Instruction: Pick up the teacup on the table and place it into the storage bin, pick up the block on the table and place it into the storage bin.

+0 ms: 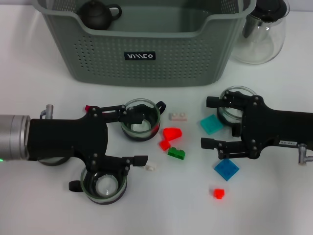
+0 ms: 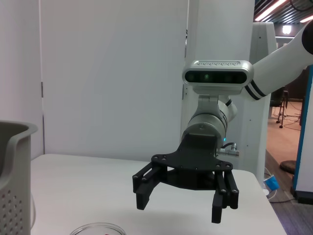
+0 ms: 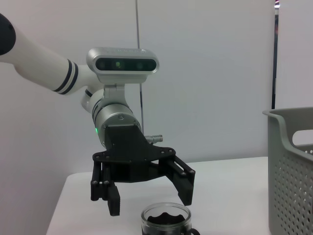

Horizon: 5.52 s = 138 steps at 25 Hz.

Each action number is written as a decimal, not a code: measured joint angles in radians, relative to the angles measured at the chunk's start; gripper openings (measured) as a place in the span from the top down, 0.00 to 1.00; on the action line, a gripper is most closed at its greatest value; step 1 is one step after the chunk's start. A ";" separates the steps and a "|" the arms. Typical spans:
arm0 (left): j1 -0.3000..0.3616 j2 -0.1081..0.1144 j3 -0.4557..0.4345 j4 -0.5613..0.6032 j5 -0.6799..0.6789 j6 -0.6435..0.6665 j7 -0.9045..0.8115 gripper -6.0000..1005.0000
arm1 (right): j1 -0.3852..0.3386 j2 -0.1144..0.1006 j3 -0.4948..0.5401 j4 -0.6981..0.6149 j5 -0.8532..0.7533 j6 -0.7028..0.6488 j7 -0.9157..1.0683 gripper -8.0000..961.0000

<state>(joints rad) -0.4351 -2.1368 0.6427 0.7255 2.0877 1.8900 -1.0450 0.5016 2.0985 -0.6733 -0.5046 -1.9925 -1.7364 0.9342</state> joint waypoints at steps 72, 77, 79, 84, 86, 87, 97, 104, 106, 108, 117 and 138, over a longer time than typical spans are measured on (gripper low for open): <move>0.110 0.020 -0.285 0.021 0.030 0.093 -0.003 0.16 | 0.170 0.001 -0.708 -0.711 -0.593 0.186 1.113 0.41; 0.110 0.019 -0.285 0.021 0.029 0.092 -0.003 0.16 | 0.171 0.001 -0.712 -0.693 -0.586 0.232 1.155 0.41; 0.110 0.019 -0.285 0.021 0.029 0.092 -0.003 0.16 | 0.173 0.002 -0.719 -0.692 -0.586 0.243 1.199 0.42; 0.110 0.018 -0.285 0.022 0.029 0.089 -0.003 0.16 | 0.181 0.002 -0.763 -0.673 -0.592 0.249 1.254 0.42; 0.110 0.018 -0.285 0.021 0.029 0.086 -0.003 0.16 | 0.185 0.002 -0.767 -0.656 -0.592 0.253 1.261 0.42; 0.110 0.018 -0.285 0.021 0.030 0.085 -0.003 0.16 | 0.186 0.001 -0.767 -0.651 -0.593 0.254 1.263 0.42; 0.115 0.018 -0.285 0.022 0.032 0.082 -0.003 0.16 | 0.190 0.002 -0.816 -0.623 -0.587 0.235 1.255 0.43; 0.116 0.018 -0.285 0.022 0.031 0.081 -0.003 0.16 | 0.195 0.002 -0.811 -0.626 -0.583 0.253 1.267 0.44; 0.116 0.017 -0.285 0.022 0.030 0.081 -0.003 0.16 | 0.198 0.003 -0.814 -0.625 -0.582 0.274 1.284 0.44; 0.116 0.017 -0.285 0.022 0.030 0.081 -0.003 0.16 | 0.203 0.005 -0.818 -0.615 -0.582 0.292 1.300 0.45; 0.111 0.017 -0.285 0.022 0.029 0.081 -0.003 0.16 | 0.223 0.006 -0.836 -0.570 -0.589 0.317 1.383 0.45; 0.112 0.017 -0.292 0.022 0.029 0.075 -0.003 0.16 | 0.215 0.000 -0.750 -0.650 -0.559 0.221 1.422 0.93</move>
<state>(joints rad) -0.3236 -2.1200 0.3506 0.7470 2.1169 1.9651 -1.0477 0.7168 2.0982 -1.4235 -1.1544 -2.5512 -1.5153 2.3562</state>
